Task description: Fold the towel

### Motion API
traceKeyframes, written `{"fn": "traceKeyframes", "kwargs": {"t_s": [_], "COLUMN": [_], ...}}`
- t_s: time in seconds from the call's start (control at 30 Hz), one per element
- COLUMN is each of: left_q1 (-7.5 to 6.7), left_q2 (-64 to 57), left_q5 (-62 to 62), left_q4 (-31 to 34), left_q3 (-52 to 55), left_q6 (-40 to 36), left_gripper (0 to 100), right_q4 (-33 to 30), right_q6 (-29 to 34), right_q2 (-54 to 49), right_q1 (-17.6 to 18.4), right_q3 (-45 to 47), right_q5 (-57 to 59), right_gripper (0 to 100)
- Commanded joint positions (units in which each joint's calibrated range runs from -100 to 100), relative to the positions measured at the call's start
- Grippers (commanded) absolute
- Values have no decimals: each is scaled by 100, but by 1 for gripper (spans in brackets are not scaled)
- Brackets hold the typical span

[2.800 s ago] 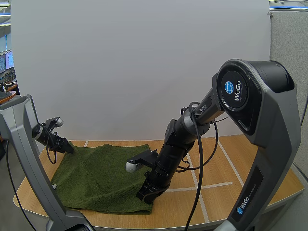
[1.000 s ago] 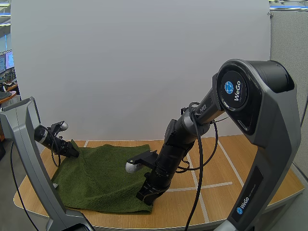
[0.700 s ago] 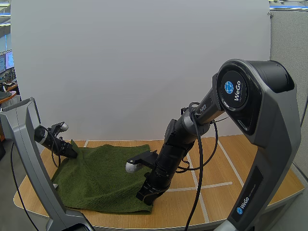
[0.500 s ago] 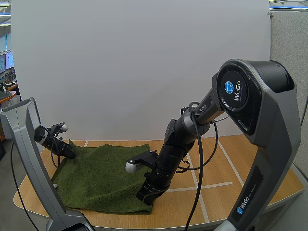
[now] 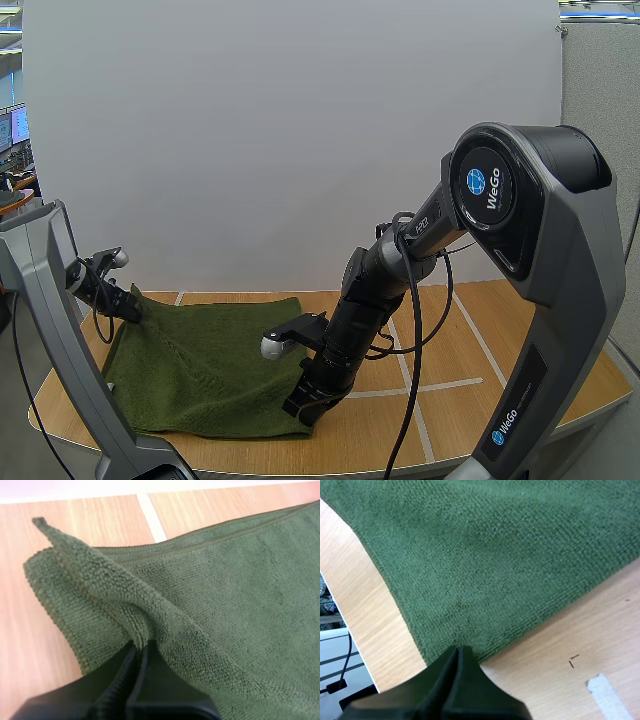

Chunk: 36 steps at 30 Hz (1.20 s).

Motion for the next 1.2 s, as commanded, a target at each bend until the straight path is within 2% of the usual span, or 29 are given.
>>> {"fn": "traceKeyframes", "kwargs": {"t_s": [0.0,0.3,0.53,1.17], "left_q1": [45,45,45,45], "left_q2": [-131,-100,-100,-100], "left_q5": [30,30,30,30], "left_q4": [115,92,92,92], "left_q3": [-55,-55,-55,-55], "left_q6": [-79,-79,-79,-114], "left_gripper": [0,0,0,0], "right_q4": [-20,102,461,183], "right_q6": [-21,-34,15,15], "right_q2": [-16,-178,-546,622], "right_q1": [11,11,19,94], "right_q3": [34,34,-540,-491], "right_q5": [110,91,511,-123], "right_gripper": [0,0,0,0]}}
